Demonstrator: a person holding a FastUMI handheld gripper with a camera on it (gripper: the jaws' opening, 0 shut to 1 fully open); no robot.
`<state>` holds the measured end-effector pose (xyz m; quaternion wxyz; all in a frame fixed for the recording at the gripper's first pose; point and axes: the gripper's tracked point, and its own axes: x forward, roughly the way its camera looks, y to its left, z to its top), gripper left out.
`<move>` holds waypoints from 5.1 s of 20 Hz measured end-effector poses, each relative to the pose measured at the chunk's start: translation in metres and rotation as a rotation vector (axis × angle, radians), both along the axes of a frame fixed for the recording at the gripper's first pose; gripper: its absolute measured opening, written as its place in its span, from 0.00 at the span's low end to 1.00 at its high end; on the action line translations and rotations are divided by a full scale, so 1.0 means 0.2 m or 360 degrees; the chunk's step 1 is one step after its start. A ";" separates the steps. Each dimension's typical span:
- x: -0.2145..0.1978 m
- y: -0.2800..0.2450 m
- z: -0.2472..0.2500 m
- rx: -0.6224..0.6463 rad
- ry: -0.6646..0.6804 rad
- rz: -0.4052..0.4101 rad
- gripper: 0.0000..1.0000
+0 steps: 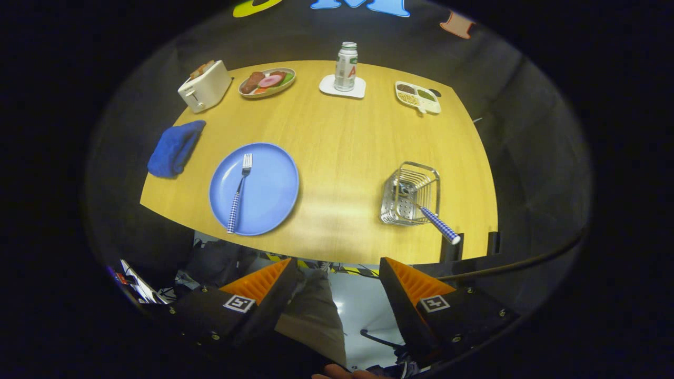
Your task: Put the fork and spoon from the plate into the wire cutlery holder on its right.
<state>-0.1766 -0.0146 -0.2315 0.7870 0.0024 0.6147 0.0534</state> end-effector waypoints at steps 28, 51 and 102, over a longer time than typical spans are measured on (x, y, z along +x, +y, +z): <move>0.19 0.84 -0.43 0.0124 0.0087 0.0112 0.98; 0.21 0.78 -0.50 0.0016 0.0318 0.0365 0.05; -0.12 -1.19 0.26 -0.0434 0.0881 0.0619 0.05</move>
